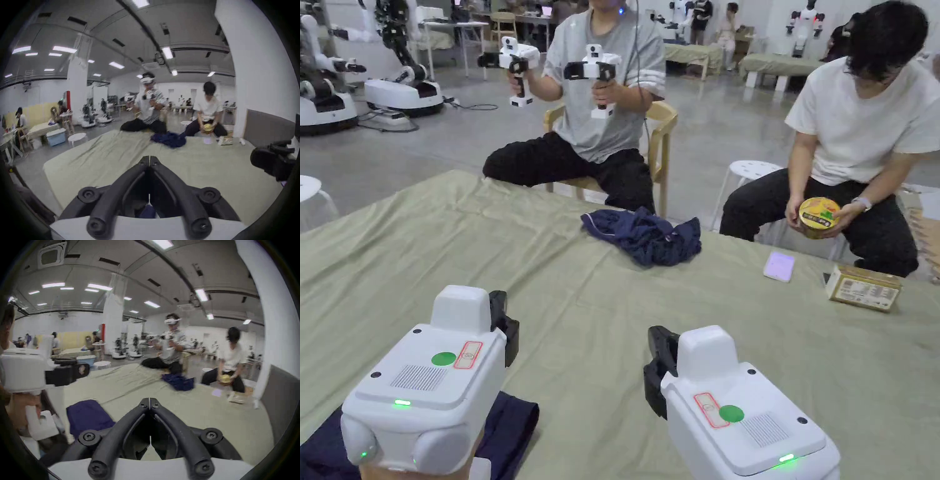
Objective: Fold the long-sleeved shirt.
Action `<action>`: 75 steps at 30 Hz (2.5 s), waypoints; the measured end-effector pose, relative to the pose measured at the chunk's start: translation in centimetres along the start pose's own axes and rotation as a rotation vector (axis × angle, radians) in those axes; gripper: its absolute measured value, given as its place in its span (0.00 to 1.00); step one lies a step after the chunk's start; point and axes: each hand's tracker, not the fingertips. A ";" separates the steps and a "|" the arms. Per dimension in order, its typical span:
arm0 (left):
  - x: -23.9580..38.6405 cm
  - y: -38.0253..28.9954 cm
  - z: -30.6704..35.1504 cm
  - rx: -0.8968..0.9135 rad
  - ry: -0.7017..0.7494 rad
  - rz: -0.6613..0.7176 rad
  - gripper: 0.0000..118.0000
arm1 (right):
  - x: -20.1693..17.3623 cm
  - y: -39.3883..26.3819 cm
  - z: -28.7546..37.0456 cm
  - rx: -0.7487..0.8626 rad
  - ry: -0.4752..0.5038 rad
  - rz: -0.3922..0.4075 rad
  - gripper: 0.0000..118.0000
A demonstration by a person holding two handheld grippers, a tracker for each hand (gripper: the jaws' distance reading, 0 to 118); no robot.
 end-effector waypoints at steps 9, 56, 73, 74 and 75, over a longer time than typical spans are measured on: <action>13.7 4.1 -0.2 0.083 -0.216 -0.072 0.04 | 14.8 -0.2 10.5 0.081 -0.468 -0.062 0.00; 19.4 6.8 -0.2 0.213 -0.292 -0.016 0.94 | 19.8 0.8 14.1 0.177 -0.676 -0.003 1.00; 18.3 6.9 -0.2 0.232 -0.274 0.001 0.94 | 19.2 0.3 14.4 0.203 -0.696 -0.013 1.00; 18.3 7.0 -0.1 0.226 -0.271 -0.003 0.94 | 19.2 0.2 14.5 0.204 -0.696 -0.014 1.00; 18.1 7.1 0.0 0.222 -0.282 0.007 0.94 | 19.2 0.2 14.5 0.204 -0.697 -0.013 1.00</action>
